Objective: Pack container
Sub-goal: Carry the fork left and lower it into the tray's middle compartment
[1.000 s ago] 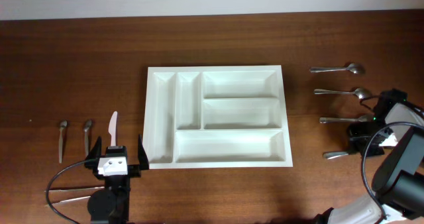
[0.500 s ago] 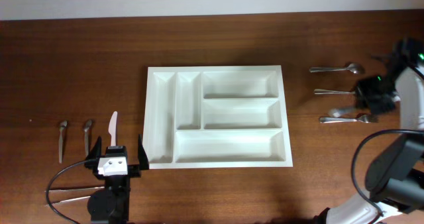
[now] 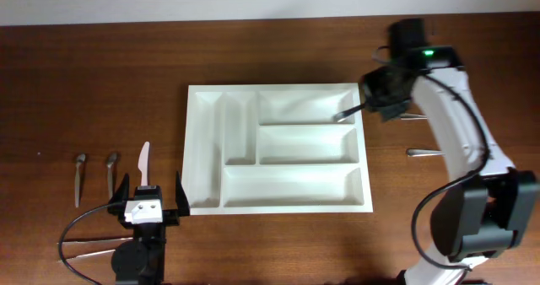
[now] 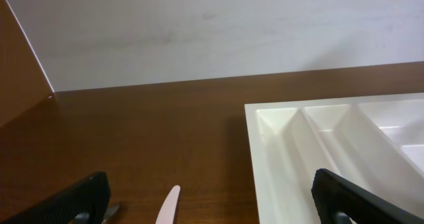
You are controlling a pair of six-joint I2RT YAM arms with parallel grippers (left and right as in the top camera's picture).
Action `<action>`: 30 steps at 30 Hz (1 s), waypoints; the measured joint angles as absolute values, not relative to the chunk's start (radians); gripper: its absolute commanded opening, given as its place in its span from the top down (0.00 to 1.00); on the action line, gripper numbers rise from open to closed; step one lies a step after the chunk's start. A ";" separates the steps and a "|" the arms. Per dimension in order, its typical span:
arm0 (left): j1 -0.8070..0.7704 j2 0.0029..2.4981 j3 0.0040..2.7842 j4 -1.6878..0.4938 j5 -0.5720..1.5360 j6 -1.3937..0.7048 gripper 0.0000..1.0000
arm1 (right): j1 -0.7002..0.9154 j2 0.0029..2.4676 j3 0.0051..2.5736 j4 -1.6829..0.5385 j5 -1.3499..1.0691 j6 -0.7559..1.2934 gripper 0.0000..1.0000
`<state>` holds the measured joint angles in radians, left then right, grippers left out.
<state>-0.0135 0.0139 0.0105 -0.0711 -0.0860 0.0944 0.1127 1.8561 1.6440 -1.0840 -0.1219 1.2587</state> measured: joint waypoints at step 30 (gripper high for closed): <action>-0.014 0.014 0.010 -0.071 -0.086 0.094 0.01 | 0.327 1.982 1.646 -1.065 -0.115 1.748 0.92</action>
